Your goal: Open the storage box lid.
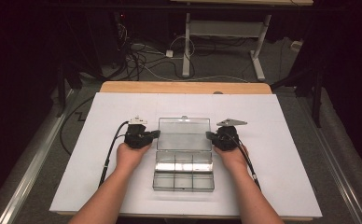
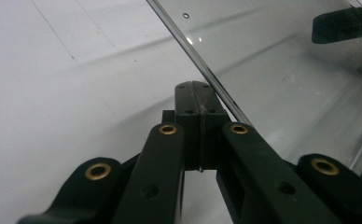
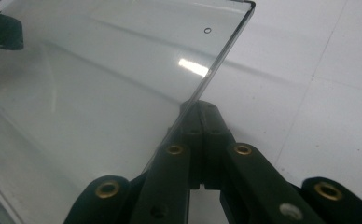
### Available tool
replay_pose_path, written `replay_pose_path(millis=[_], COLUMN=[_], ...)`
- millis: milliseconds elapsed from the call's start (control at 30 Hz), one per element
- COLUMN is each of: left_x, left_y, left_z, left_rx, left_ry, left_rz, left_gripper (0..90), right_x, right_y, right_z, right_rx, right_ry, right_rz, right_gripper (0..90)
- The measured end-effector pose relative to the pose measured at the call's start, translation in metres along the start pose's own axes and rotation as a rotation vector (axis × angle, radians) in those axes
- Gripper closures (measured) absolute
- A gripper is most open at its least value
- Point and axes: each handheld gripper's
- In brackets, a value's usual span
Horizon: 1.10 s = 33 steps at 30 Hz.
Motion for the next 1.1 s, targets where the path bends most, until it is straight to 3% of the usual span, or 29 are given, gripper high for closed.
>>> replay_pose_path(millis=[467,700,900,1100], left_x=[-0.003,-0.003,-0.005,-0.001], left_y=[-0.004,-0.004,-0.005,-0.014], left_z=[-0.004,-0.005,0.000,0.019], left_rx=[-0.079,-0.092,-0.078,-0.016], left_ry=[0.035,0.046,0.051,0.031], left_rz=[-0.008,-0.007,0.000,-0.028], left_gripper=[87.6,87.6,87.6,87.6], right_x=[0.000,0.001,0.004,0.002], right_y=[-0.002,-0.002,-0.001,0.001], right_z=[-0.003,-0.003,0.005,0.027], right_rx=[-0.027,-0.060,-0.040,0.016], right_ry=[-0.030,-0.061,-0.074,-0.061], right_rz=[-0.005,-0.006,-0.004,0.019], right_gripper=[90.0,90.0,90.0,90.0])
Point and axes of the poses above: each handheld gripper's, and its own axes: z roughly backward along the jaws, y roughly out of its top, x roughly to its right, and after that the axes turned 2 degrees about -x, right-handed
